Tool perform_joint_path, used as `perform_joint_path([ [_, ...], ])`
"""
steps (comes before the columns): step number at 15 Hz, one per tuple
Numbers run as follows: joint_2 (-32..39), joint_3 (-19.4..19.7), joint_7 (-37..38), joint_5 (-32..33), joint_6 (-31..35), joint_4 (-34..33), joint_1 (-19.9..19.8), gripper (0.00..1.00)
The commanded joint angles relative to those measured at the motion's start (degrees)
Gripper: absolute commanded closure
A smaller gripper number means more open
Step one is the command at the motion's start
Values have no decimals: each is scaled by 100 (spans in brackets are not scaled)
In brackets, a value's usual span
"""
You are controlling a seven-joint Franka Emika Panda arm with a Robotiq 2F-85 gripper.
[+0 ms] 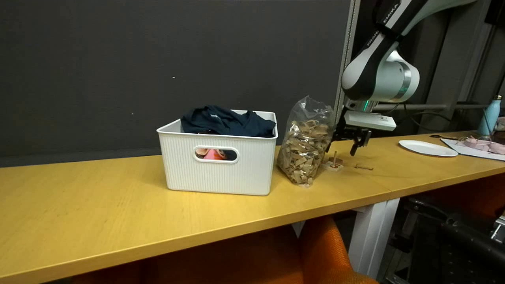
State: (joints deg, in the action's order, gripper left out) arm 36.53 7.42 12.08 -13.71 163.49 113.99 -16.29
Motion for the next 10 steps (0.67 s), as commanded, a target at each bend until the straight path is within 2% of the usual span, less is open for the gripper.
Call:
perform_joint_path([
  [1,176,-129,-137,-105,-115,-306,-67,0],
  [10,309,-219,-105,-83,-135,-383,54,1],
])
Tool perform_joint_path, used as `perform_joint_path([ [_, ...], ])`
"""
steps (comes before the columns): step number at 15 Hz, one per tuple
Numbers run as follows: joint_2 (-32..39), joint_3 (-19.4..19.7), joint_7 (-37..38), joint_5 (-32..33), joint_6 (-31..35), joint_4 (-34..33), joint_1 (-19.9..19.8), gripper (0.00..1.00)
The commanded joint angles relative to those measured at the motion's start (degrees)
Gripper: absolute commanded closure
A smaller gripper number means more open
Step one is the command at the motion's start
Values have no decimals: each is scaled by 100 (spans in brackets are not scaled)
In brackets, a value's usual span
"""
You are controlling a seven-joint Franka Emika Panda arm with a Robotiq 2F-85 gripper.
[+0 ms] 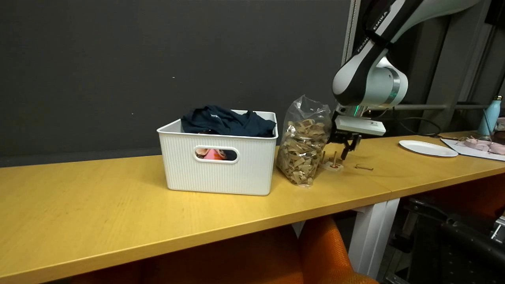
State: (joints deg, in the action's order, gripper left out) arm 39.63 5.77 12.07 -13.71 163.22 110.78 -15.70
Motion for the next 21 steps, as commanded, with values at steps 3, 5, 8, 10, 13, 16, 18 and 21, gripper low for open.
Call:
perform_joint_path([
  [3,-19,-70,-112,-97,-127,-48,-20,29],
  [5,-19,-60,-96,-92,-164,-63,-9,45],
  [8,-55,-41,-70,-84,-180,-22,24,67],
  [10,-96,-21,-51,-78,-175,32,48,82],
  [13,-118,30,-2,-74,-223,62,65,100],
  [16,-163,83,29,-64,-277,106,70,100],
  [18,-173,92,24,-69,-353,95,61,100],
  [21,-177,121,53,-54,-414,91,100,73],
])
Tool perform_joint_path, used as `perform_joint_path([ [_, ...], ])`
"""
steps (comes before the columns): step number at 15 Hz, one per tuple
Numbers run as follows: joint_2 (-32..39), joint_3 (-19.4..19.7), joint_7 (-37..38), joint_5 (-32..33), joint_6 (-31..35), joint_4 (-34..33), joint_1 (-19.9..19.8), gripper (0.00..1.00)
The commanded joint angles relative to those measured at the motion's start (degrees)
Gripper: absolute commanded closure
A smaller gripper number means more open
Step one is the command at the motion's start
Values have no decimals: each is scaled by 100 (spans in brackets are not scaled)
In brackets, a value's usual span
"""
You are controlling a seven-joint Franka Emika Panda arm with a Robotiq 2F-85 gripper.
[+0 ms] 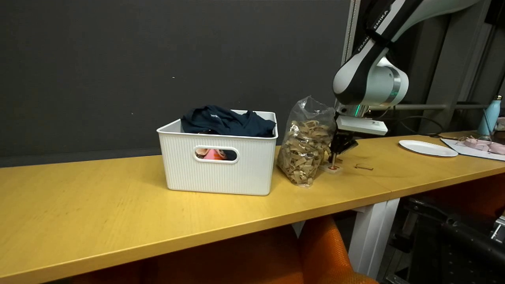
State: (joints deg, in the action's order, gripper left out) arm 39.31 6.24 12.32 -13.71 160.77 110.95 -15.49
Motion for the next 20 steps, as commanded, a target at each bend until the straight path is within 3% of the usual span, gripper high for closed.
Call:
perform_joint_path([
  [1,-135,97,28,-32,-126,69,97,68],
  [9,-119,21,-58,-20,-182,38,166,11],
  [13,-129,-9,-144,-16,-19,134,176,0],
  [20,-508,-259,-558,-127,-3,597,-56,0],
])
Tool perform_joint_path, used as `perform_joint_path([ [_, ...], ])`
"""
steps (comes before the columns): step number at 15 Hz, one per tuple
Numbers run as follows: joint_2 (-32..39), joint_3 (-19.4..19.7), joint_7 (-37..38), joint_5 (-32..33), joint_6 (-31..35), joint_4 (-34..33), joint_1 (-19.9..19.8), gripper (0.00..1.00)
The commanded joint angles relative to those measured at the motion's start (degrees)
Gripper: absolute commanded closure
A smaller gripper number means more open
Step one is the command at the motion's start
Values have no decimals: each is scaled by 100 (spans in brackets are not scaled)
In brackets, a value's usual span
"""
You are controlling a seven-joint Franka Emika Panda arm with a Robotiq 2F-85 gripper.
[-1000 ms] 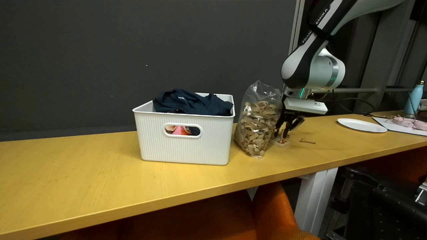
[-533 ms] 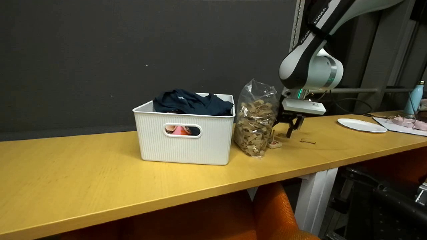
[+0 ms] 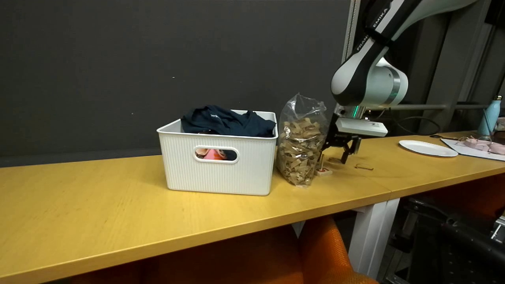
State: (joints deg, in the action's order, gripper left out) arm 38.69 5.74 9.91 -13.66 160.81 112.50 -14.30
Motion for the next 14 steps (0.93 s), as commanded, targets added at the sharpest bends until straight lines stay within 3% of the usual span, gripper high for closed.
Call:
perform_joint_path([
  [1,-536,-243,-382,-151,67,572,-203,0],
  [4,-721,-279,-538,-153,289,800,-259,0],
  [14,-363,-344,-648,-103,160,337,-236,0],
])
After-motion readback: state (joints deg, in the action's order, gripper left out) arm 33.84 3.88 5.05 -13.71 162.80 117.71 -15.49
